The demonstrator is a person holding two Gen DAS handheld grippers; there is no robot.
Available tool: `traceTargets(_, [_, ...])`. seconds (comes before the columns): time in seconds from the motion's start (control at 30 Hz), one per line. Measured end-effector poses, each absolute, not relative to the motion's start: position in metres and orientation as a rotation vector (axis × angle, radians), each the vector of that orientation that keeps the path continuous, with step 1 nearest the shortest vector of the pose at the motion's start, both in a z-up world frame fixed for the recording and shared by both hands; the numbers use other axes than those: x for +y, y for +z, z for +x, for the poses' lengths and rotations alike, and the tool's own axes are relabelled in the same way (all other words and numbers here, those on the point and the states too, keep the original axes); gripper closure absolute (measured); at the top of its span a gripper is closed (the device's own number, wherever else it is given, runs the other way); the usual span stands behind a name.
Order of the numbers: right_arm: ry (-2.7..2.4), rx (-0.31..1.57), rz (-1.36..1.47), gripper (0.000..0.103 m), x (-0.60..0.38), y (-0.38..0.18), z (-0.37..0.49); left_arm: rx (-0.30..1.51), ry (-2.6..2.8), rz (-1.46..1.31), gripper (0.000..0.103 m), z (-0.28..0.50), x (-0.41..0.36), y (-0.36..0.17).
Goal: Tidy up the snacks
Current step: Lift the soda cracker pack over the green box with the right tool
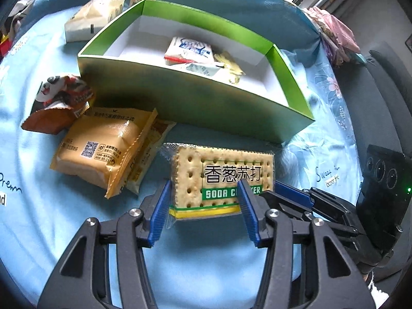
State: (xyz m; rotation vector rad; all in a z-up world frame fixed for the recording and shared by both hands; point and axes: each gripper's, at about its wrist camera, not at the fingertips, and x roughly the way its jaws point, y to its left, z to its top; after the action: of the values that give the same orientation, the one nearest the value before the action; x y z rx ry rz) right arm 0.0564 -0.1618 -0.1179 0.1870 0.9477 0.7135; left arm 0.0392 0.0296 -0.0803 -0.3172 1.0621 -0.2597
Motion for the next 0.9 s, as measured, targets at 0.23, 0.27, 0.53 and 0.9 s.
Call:
traceTargets(0.23, [0.713, 0.903, 0.184, 0.072, -0.168, -0.099, 0.043, 1.012, -0.266, -0.293, 0.051, 0.028, 0.019, -0.061])
traceTargets(0.27, [0.713, 0.897, 0.185, 0.072, -0.169, -0.097, 0.042, 1.004, -0.267, -0.289, 0.051, 0.027, 0.017, -0.058])
traceTargets(0.53, [0.711, 0.850, 0.181, 0.072, -0.174, -0.077, 0.033, 0.961, -0.275, -0.271, 0.051, 0.021, 0.013, -0.040])
traceTargets(0.9, [0.711, 0.809, 0.177, 0.072, -0.176, -0.061, 0.034, 0.914, -0.278, -0.242, 0.051, 0.020, 0.009, -0.022])
